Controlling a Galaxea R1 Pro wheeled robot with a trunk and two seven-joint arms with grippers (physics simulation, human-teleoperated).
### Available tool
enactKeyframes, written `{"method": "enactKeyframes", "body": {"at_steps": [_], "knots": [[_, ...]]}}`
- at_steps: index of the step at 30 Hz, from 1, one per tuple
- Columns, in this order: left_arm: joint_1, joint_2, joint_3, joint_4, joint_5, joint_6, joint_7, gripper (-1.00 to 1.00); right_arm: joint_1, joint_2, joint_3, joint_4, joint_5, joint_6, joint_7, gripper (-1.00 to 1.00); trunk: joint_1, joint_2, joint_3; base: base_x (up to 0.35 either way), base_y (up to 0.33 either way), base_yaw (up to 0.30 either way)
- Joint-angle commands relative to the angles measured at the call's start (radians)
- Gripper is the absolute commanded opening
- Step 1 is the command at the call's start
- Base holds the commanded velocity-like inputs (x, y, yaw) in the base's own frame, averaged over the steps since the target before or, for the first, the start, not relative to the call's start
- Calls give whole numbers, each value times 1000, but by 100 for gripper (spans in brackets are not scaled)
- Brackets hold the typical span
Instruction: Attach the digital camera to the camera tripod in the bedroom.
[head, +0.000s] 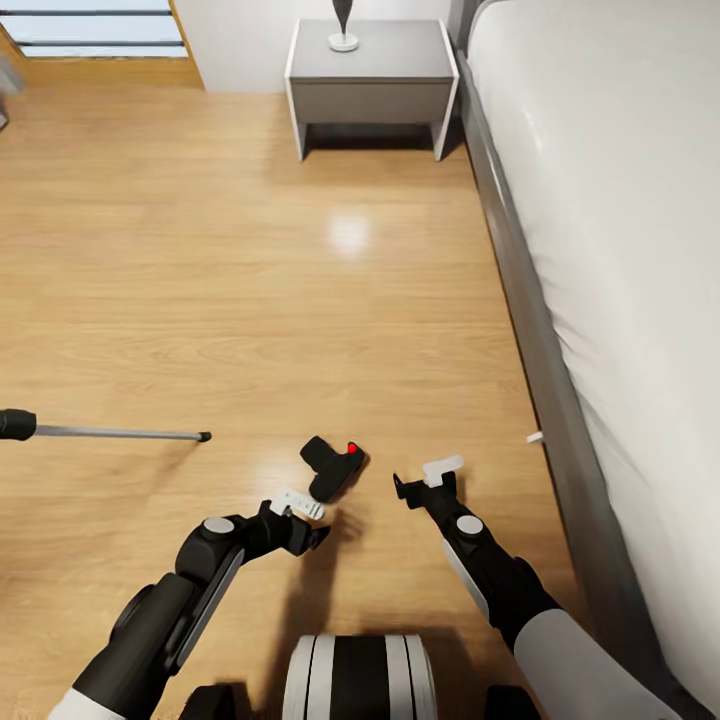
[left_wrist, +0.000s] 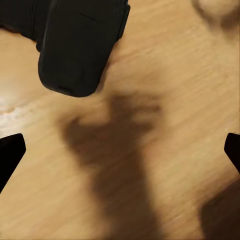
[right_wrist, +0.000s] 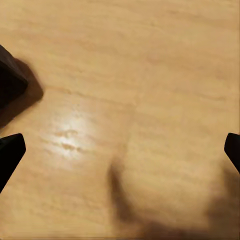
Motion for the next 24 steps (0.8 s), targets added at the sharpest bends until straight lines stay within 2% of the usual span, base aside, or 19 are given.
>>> {"method": "enactKeyframes", "body": {"at_steps": [1, 11, 18, 19, 24], "knots": [[-1, 2, -1, -2, -1, 5, -3, 100, 0, 0, 3, -3, -7, 2, -5, 100, 0, 0, -5, 0, 0, 0], [-2, 9, -1, -7, -1, 3, -3, 100, -1, 0, 5, -44, -6, -9, -25, 100, 5, -3, -43, 0, 0, 0], [-2, 10, -1, -4, -1, 0, -4, 100, -1, 0, 7, -142, -2, -130, -53, 100, 8, -4, -70, 0, 0, 0], [-2, 10, -1, -3, -1, -1, -4, 100, -1, 0, 8, -168, 0, -157, -71, 100, 8, -4, -70, 0, 0, 0], [-2, 12, -1, -3, -1, -3, -4, 100, -1, 0, 21, -245, 10, -198, -123, 100, 8, -4, -70, 0, 0, 0]]}}
